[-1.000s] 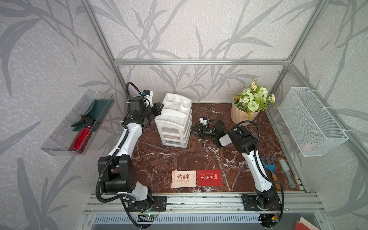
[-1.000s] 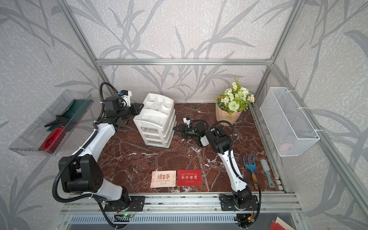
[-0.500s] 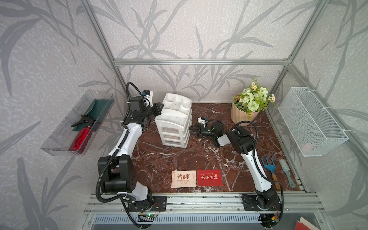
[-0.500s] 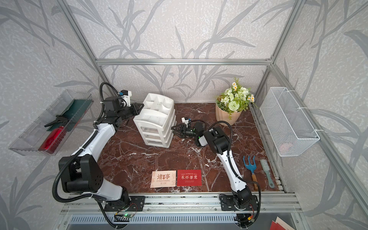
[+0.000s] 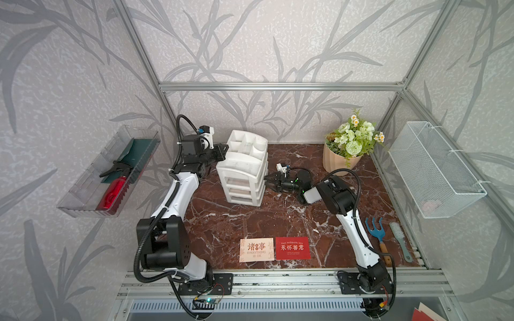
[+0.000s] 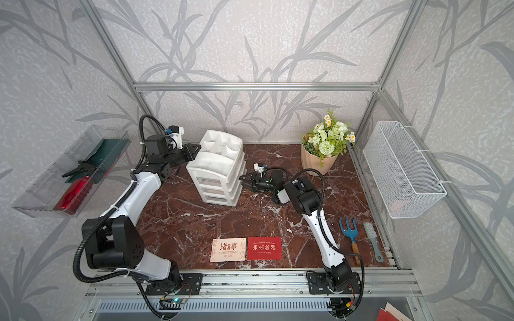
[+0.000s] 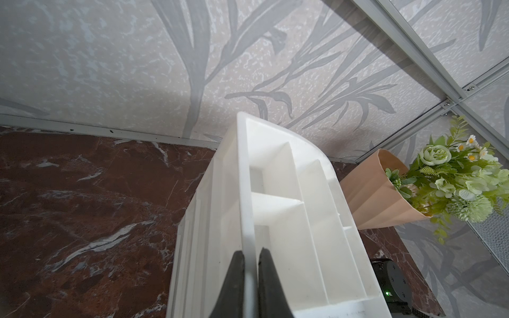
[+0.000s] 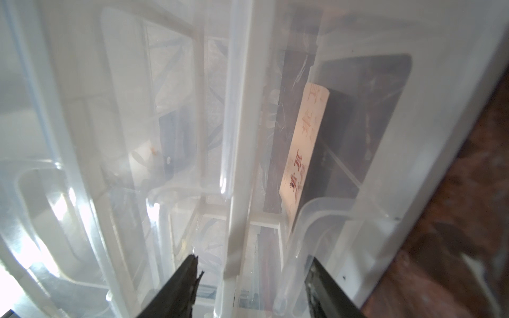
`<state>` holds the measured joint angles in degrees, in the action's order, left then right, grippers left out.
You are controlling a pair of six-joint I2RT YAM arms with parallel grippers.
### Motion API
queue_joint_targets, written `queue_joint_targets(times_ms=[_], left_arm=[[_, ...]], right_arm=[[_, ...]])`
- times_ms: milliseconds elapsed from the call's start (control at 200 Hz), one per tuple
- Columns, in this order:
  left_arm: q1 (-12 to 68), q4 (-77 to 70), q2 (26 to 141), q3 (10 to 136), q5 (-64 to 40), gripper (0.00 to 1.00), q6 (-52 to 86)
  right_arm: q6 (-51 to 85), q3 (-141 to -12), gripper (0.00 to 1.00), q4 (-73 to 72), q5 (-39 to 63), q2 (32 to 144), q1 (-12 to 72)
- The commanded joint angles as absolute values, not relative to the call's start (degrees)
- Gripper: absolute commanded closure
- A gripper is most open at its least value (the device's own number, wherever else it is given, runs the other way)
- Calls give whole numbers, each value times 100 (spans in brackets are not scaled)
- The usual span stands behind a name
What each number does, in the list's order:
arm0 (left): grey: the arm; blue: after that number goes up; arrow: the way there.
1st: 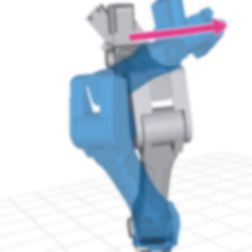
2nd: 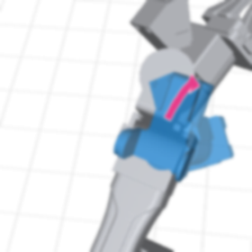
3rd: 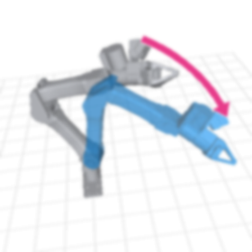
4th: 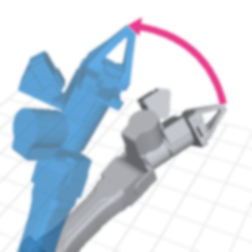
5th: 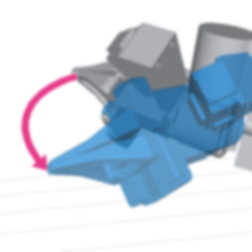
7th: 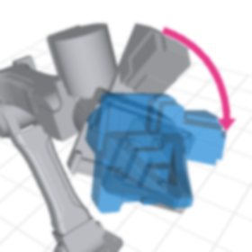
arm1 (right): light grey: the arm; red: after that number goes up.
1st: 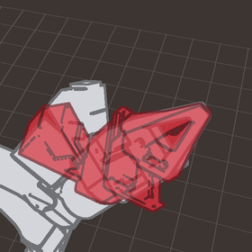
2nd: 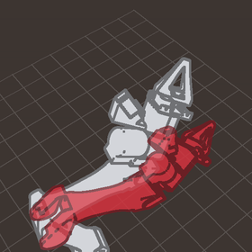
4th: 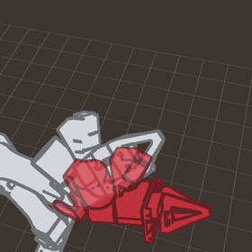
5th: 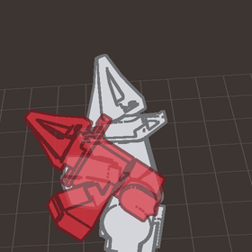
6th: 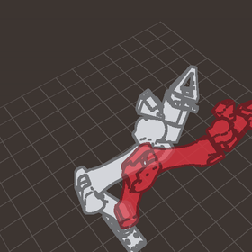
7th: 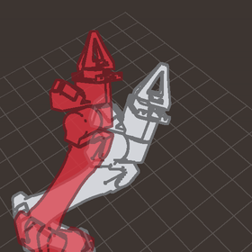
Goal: Take the postcards out of the drawer
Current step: Open the drawer in the storage box.
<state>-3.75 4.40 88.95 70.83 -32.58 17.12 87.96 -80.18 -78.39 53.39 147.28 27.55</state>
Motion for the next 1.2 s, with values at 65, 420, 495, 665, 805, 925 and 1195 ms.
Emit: queue_joint_targets(times_ms=[65,420,495,665,805,925,1195], left_arm=[[-257,2225,9823,6253,-2699,100,950],[-239,2270,9834,6267,-2646,100,924],[-240,2271,9835,6268,-2650,100,924],[-241,2275,9841,6267,-2637,100,928],[-239,2281,9833,6272,-2610,100,915],[-232,2310,9835,6275,-2580,100,897],[-234,2320,9835,6276,-2560,100,896]], right_arm=[[8838,-8121,40,-8051,5322,14630,2775],[8930,-8034,41,-8051,5272,14453,2775],[8935,-8027,41,-8055,5271,14411,2777],[8956,-8016,41,-8051,5263,14348,2770],[8989,-8011,41,-8051,5264,14294,2768],[8975,-7990,41,-8051,5265,14231,2755],[8964,-7908,41,-8051,5256,14157,2728]])
